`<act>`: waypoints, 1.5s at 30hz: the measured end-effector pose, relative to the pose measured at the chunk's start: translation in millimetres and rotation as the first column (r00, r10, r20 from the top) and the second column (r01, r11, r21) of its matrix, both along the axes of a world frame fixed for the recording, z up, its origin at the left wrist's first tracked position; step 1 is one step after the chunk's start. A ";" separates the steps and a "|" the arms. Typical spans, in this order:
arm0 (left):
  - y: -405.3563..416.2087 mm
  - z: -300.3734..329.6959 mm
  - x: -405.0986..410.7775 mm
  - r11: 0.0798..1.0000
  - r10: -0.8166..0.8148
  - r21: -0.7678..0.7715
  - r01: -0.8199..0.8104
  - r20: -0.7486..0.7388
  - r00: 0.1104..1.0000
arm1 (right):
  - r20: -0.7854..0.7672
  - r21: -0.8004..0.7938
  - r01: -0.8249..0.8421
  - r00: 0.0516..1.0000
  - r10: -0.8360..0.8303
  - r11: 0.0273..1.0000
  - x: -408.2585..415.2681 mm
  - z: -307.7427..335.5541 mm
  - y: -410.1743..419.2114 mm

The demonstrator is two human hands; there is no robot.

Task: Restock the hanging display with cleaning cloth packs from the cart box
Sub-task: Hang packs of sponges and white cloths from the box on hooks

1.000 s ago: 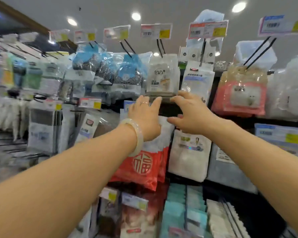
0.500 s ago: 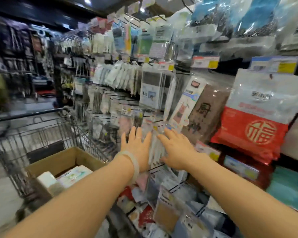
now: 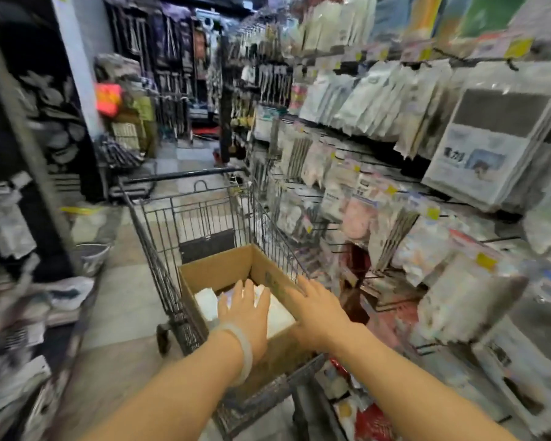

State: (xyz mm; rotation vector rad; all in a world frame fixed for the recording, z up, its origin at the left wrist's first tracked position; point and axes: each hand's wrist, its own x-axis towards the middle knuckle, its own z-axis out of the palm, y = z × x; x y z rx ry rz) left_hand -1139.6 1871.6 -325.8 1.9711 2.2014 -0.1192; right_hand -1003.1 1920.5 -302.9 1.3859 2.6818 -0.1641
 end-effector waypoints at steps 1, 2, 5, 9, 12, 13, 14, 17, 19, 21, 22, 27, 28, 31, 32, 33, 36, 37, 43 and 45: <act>5.8 -9.6 -12.2 0.999 0.027 -0.021 -0.027 0.020 0.999 | -0.003 -0.029 -0.008 1.000 0.008 1.000 -12.7 -10.2 9.0; 10.8 -18.5 -23.7 0.997 0.054 -0.048 -0.052 0.044 0.998 | 0.002 -0.056 -0.016 1.000 0.016 0.998 -24.4 -20.7 17.4; 25.5 -44.9 -52.5 0.988 0.119 -0.112 -0.110 0.074 0.990 | 0.045 -0.136 -0.037 0.998 0.044 0.990 -54.1 -51.6 43.0; 55.4 -77.8 -81.6 0.969 0.219 -0.139 -0.204 0.100 0.971 | 0.046 -0.243 -0.068 0.996 0.082 0.968 -86.3 -90.7 81.7; 80.8 -101.7 -99.6 0.954 0.272 -0.163 -0.251 0.126 0.954 | 0.046 -0.297 -0.116 0.990 0.136 0.948 -108.0 -123.5 114.4; 90.9 -111.3 -106.4 0.946 0.297 -0.174 -0.273 0.132 0.946 | 0.044 -0.319 -0.127 0.988 0.148 0.939 -116.0 -135.6 127.2; 103.4 -122.7 -113.7 0.934 0.331 -0.191 -0.303 0.138 0.933 | 0.041 -0.348 -0.138 0.986 0.162 0.927 -125.3 -149.5 142.9; 134.9 -150.7 -131.4 0.892 0.422 -0.243 -0.381 0.148 0.894 | 0.026 -0.426 -0.165 0.981 0.194 0.890 -152.1 -187.9 181.1; 154.2 -170.9 -140.9 0.864 0.477 -0.266 -0.428 0.160 0.864 | 0.006 -0.483 -0.177 0.979 0.205 0.857 -168.9 -211.8 201.6; 171.7 -189.5 -148.7 0.833 0.527 -0.302 -0.464 0.177 0.831 | -0.034 -0.529 -0.193 0.978 0.206 0.826 -184.8 -233.7 221.1; 179.6 -198.2 -152.0 0.826 0.534 -0.317 -0.466 0.171 0.828 | -0.060 -0.536 -0.210 0.976 0.211 0.817 -192.2 -243.8 230.3; 206.8 -229.7 -171.0 0.797 0.574 -0.316 -0.515 0.127 0.809 | -0.208 -0.537 -0.345 0.938 0.276 0.770 -225.1 -282.3 262.6; 209.1 -234.1 -174.6 0.785 0.592 -0.318 -0.532 0.135 0.794 | -0.225 -0.541 -0.367 0.930 0.290 0.756 -230.2 -288.0 265.4; 210.5 -245.5 -178.9 0.761 0.615 -0.351 -0.546 0.121 0.779 | -0.248 -0.571 -0.424 0.905 0.345 0.702 -239.2 -300.4 270.4; 209.7 -249.3 -177.9 0.747 0.626 -0.371 -0.552 0.113 0.771 | -0.251 -0.575 -0.445 0.895 0.370 0.687 -240.3 -303.2 272.4; 208.7 -252.9 -176.5 0.739 0.633 -0.379 -0.558 0.106 0.767 | -0.255 -0.581 -0.461 0.886 0.388 0.671 -240.7 -305.4 274.6; 206.9 -260.3 -171.3 0.719 0.665 -0.350 -0.601 0.094 0.741 | -0.299 -0.631 -0.473 0.880 0.370 0.615 -240.8 -308.5 278.7; 206.6 -262.0 -169.9 0.708 0.679 -0.345 -0.616 0.096 0.727 | -0.319 -0.648 -0.473 0.880 0.350 0.597 -240.6 -308.8 278.8; 204.1 -259.7 -157.2 0.713 0.663 -0.064 -0.699 0.388 0.640 | -0.496 -0.603 -0.475 0.852 0.165 0.641 -216.1 -305.6 285.5; 210.4 -256.3 -155.3 0.647 0.594 0.077 -0.759 0.573 0.565 | -0.561 -0.606 -0.410 0.828 -0.001 0.682 -192.5 -302.5 294.1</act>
